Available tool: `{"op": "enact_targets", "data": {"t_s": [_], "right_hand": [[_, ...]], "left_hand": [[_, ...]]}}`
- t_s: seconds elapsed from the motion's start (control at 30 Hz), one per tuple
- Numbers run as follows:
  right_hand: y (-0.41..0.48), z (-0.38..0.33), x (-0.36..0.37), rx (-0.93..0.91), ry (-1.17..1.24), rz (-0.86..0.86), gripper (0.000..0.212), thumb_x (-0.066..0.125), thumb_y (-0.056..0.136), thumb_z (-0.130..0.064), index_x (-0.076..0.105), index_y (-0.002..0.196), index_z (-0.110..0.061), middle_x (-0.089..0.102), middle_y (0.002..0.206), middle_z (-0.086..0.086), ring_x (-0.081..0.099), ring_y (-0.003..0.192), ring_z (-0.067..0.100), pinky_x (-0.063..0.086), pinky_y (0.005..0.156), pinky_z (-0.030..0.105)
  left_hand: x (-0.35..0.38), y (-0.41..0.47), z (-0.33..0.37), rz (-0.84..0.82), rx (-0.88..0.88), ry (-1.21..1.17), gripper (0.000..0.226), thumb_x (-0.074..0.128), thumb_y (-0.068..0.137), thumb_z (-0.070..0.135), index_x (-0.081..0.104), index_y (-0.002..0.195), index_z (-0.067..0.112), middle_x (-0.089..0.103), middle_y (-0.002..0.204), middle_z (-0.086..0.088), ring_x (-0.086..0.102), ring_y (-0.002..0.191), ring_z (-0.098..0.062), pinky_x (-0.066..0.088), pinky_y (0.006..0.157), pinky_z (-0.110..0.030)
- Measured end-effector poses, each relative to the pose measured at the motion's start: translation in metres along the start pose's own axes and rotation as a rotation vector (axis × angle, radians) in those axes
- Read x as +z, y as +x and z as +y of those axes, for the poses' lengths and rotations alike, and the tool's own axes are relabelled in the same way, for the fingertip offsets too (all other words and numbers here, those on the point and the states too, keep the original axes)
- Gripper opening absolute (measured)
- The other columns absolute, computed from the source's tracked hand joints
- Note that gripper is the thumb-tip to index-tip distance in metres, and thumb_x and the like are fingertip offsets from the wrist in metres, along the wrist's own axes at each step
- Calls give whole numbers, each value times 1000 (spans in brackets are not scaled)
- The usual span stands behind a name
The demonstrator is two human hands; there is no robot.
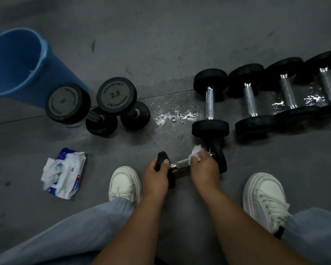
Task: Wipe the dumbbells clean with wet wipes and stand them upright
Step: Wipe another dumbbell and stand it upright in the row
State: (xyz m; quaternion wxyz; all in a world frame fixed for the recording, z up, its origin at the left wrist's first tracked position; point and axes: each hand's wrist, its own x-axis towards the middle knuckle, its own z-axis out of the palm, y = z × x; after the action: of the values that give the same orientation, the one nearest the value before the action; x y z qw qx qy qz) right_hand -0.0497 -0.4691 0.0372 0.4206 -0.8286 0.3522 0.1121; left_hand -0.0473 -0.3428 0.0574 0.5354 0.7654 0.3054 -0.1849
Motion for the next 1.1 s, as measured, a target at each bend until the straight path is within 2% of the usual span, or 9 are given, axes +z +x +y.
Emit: {"op": "enact_targets", "data": {"t_s": [0.13,0.27,0.4,0.57,0.7,0.83,0.97,1.03,1.1], "right_hand": [[-6,-5,8,-106,-70,-340,16,58,88,-19,66,99,-12,68,99,12,63,93,26,38,68,22],[-2,-4,4,25,15,-7,24,51,93,-17,60,114,-10,67,105,18,64,98,31,42,72,26],[-10,1,13,-54,-142,-435,20,46,91,-23,64,98,-27,67,94,12,65,95,30,49,79,29],[1,3,4,-67,-6,93,16,54,88,-15,64,93,-4,63,100,18,58,92,31,40,75,30],[-4,-3,4,-87,-245,-302,18,52,91,-20,64,95,-7,63,95,12,60,94,30,38,69,26],[-16,0,14,206,310,-141,23,48,82,-21,65,94,-9,69,84,16,68,72,29,51,58,28],[-6,-12,19,702,1002,-205,24,48,88,2,61,108,-3,65,75,13,57,46,13,44,41,18],[4,-13,11,784,950,-299,17,52,88,-1,61,102,-5,63,77,11,58,46,13,46,43,19],[9,-7,3,722,579,-472,15,60,85,-6,63,100,-6,61,74,10,57,47,14,45,42,21]], "left_hand": [[1,4,1,12,-4,-18,12,63,95,27,67,106,29,70,91,11,66,86,-7,48,75,-23],[1,6,1,8,0,-18,7,63,95,28,63,101,33,66,88,17,62,83,-2,46,77,-25],[1,7,2,19,13,-13,9,62,96,24,66,102,28,70,90,8,63,81,-5,47,72,-22],[2,7,1,17,12,-12,16,62,96,26,67,111,25,68,93,7,61,80,-3,43,67,-15],[3,10,1,19,1,-29,20,62,96,25,68,114,20,69,93,7,61,79,-2,45,67,-16],[2,11,-2,11,8,-8,24,62,96,25,68,119,20,69,97,4,60,78,3,43,60,-8],[2,11,-3,20,9,-19,26,62,96,25,67,120,16,69,97,3,60,78,2,43,57,-6],[2,12,0,21,-1,-24,27,63,95,25,67,121,17,68,97,4,60,78,1,45,64,-13],[1,12,0,12,-2,-22,30,64,94,25,67,123,16,69,100,3,63,82,-5,46,73,-22]]}}
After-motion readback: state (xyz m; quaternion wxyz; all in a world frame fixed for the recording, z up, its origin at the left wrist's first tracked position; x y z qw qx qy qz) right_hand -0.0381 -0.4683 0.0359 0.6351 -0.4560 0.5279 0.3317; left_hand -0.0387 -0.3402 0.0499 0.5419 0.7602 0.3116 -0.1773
